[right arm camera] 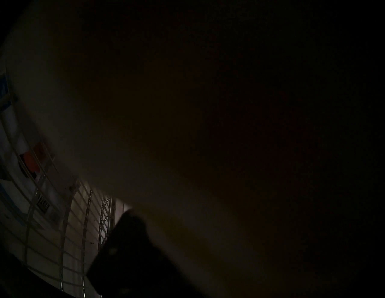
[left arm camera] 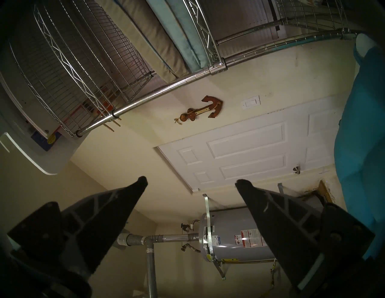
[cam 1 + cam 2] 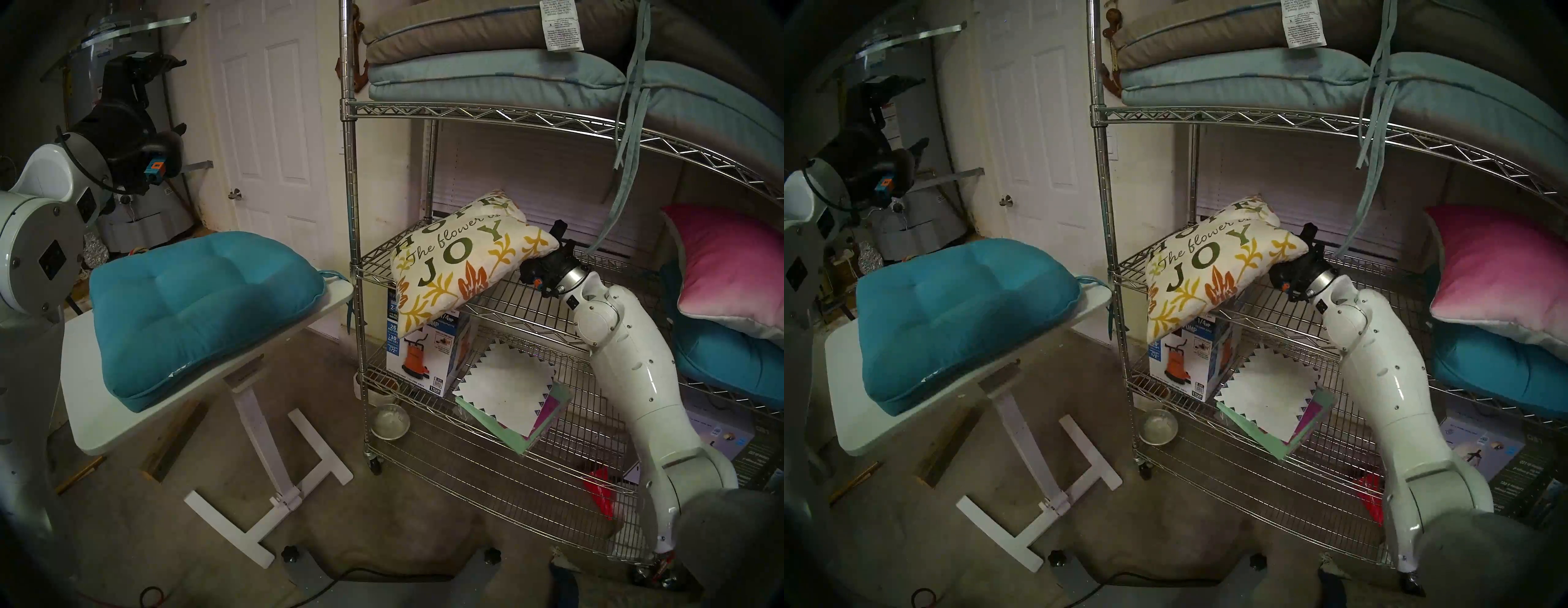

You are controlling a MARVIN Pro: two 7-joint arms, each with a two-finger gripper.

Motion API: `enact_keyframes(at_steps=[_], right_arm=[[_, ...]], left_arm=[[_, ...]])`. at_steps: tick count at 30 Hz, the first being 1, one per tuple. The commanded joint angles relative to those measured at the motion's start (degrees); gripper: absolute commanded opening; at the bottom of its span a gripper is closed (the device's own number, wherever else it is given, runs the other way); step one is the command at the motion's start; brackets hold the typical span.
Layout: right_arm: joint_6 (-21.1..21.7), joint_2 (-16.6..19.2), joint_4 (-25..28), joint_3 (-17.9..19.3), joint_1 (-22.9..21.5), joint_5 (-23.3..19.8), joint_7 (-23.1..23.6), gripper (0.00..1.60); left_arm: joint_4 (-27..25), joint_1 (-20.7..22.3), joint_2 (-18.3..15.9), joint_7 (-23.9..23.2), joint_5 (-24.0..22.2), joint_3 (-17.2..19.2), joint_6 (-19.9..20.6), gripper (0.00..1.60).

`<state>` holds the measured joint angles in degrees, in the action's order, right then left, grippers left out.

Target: Put cushion on the shelf

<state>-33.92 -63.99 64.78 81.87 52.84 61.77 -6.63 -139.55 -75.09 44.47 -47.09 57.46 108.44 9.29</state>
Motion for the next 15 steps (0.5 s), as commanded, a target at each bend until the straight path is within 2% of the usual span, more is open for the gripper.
enact_keyframes(at_steps=[1,2,5,6,15], right_arm=[[0.46,-3.47,-6.3,-1.06,-6.66,1.68,-0.79,0.0],[-0.04,-3.77,-10.37,-2.23,-9.65,2.15,-1.15,0.0],[1.08,-4.4,-9.97,-1.1,-8.84,2.61,-1.15,0.0],[0.76,-4.57,-11.95,-1.52,-10.39,2.93,-1.41,0.0],[1.38,-5.35,-17.66,-0.98,-15.06,5.15,-2.52,0.0]], left_arm=[[-0.45,0.35,-0.06,0.26,-0.12,0.3,-0.14,1.6],[-0.45,0.37,-0.06,0.26,-0.12,0.28,-0.15,1.6],[-0.45,0.39,-0.07,0.27,-0.12,0.26,-0.15,1.6],[-0.45,0.39,-0.07,0.27,-0.12,0.26,-0.15,1.6],[-0.45,0.43,-0.08,0.28,-0.12,0.22,-0.15,1.6]])
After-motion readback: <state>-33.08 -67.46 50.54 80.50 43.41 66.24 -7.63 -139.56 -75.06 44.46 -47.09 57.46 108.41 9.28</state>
